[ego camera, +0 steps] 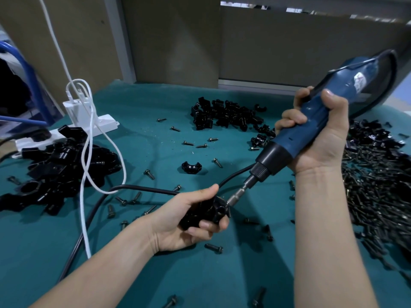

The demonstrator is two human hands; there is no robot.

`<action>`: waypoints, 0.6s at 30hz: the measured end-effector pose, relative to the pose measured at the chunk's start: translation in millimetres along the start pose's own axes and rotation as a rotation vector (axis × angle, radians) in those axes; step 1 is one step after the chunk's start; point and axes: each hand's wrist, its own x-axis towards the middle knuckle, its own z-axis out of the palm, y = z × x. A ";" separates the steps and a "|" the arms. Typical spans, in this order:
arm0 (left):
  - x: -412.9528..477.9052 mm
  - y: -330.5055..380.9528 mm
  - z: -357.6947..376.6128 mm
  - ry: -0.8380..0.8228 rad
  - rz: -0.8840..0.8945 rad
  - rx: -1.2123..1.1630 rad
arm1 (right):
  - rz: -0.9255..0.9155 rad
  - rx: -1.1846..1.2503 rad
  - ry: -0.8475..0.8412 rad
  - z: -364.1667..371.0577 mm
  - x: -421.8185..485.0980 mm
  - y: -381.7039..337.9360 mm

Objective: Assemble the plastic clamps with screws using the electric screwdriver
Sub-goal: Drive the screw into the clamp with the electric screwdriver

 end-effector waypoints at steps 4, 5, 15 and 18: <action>-0.5 2.4 0.4 0.012 -0.053 -0.084 | 0.017 0.002 -0.012 2.3 0.6 2.8; -0.7 2.8 0.2 0.014 -0.059 -0.099 | 0.019 -0.003 -0.018 2.5 0.8 3.0; -0.6 1.4 -2.1 -0.025 -0.108 -0.128 | 0.052 0.040 -0.032 1.7 2.2 6.3; -1.4 0.4 -1.7 -0.044 -0.107 -0.107 | 0.064 0.055 -0.028 1.7 2.8 8.0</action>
